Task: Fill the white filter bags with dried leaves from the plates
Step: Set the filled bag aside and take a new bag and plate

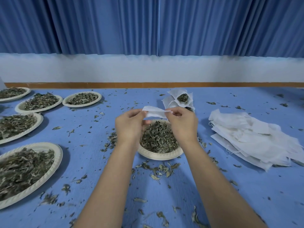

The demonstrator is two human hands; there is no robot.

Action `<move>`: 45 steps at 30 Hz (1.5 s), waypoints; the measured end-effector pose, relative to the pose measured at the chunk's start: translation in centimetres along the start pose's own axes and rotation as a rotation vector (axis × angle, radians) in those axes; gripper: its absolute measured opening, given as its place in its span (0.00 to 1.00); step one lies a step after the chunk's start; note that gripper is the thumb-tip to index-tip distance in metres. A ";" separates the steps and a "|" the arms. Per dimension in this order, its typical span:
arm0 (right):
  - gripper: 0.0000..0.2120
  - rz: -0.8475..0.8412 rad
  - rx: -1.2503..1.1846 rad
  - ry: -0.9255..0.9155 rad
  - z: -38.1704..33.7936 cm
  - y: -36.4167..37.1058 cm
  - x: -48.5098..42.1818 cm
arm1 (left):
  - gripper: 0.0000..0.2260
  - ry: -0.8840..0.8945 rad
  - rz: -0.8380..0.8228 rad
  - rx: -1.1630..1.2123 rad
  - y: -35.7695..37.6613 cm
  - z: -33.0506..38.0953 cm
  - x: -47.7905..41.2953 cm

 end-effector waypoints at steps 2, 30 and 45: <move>0.03 -0.063 -0.089 0.119 0.9 0.3 0.0 | 0.03 -0.232 -0.063 0.324 1.3 -0.9 0.6; 0.03 -0.483 -0.518 0.408 -0.1 3.9 1.6 | 0.08 0.090 -0.173 -0.199 2.0 0.1 0.2; 0.16 0.072 0.406 -0.443 -3.0 1.6 2.6 | 0.07 0.728 -0.014 -0.838 1.4 3.4 2.0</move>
Point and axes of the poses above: each hand's wrist, its own x-axis away from the middle knuckle, its own y-axis out of the palm, z = x × y, the point moved 7 cm from there along -x, towards the middle knuckle, and after that the axes turned 10 degrees about y, right-handed, at the moved point
